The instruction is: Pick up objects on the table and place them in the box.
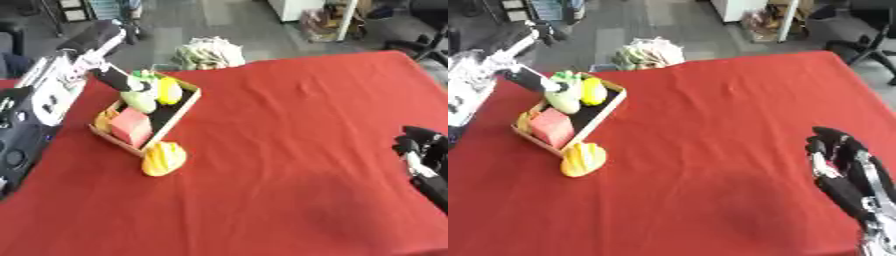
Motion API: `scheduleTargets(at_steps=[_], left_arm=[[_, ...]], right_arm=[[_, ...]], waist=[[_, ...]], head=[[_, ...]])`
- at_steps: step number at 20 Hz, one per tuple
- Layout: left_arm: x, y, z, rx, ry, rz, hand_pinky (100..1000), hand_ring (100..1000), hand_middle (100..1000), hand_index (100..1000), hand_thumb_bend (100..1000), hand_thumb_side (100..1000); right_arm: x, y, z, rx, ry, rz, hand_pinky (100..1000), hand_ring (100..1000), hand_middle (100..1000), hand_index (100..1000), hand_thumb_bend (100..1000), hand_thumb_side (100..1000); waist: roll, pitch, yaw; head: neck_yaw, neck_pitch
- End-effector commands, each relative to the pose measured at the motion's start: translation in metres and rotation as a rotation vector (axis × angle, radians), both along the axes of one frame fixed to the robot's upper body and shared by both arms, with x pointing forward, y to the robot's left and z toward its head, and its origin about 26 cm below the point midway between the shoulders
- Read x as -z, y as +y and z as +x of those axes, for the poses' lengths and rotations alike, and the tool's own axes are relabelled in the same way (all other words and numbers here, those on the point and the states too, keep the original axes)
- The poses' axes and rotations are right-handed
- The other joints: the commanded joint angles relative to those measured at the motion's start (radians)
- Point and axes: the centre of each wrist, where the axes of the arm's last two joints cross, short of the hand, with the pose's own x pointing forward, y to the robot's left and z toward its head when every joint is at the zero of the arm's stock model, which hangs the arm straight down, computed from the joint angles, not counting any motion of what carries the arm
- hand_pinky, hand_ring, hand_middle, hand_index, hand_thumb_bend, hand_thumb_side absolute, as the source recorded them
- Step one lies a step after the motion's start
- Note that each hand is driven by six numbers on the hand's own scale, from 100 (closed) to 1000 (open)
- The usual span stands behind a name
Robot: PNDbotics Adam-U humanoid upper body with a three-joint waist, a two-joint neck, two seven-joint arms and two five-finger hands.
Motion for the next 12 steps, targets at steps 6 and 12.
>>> scheduleTargets(at_steps=[6,12], left_arm=[[0.028,-0.024,-0.015,0.243,0.178,0.304,848,760,752,851,561,100],[0.031,-0.015,-0.008,0.294,0.276,0.377,846,757,753,855,545,100]], right_arm=[[-0.007,-0.004,0.001,-0.001,-0.020,-0.016,758,703,658,796,100,370],[-0.006,-0.005,0.001,0.001,-0.016,-0.016,759,703,659,796,100,373]], waist=[[0.012,-0.029,0.011],[0.011,-0.031,0.017]], head=[[-0.006,0.012],[-0.010,0.016]])
